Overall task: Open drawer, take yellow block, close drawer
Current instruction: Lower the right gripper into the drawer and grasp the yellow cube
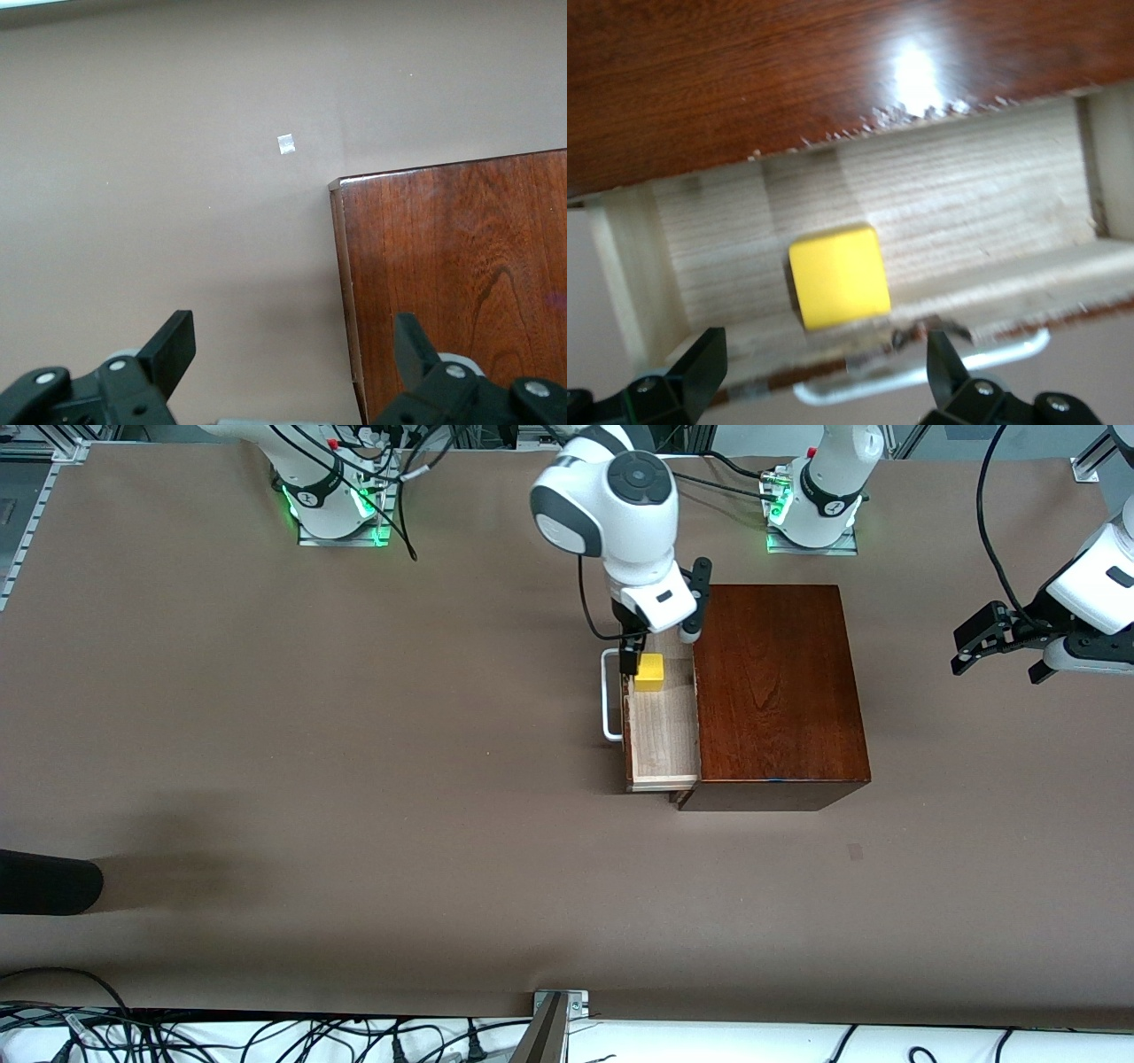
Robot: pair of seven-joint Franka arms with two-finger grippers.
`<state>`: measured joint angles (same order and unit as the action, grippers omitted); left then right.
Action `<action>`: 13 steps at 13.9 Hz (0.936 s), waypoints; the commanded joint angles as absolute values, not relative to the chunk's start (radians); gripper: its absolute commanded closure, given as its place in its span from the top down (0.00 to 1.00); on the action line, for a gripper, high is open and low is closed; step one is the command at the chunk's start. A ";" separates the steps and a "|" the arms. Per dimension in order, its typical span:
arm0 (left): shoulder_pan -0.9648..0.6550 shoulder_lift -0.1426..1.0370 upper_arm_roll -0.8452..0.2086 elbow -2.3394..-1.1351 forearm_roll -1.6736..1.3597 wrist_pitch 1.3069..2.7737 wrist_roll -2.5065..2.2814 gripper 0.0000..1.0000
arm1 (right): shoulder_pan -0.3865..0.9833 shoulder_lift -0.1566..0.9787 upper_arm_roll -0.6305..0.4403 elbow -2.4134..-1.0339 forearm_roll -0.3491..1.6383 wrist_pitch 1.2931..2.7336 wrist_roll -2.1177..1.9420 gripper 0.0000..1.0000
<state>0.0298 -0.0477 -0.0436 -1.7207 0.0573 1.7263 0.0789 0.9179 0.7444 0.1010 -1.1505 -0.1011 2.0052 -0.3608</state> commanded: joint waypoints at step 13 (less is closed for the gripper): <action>0.021 -0.049 -0.043 -1.709 0.037 1.646 0.077 1.00 | 0.942 0.851 0.092 -1.066 -0.150 2.029 -0.448 1.00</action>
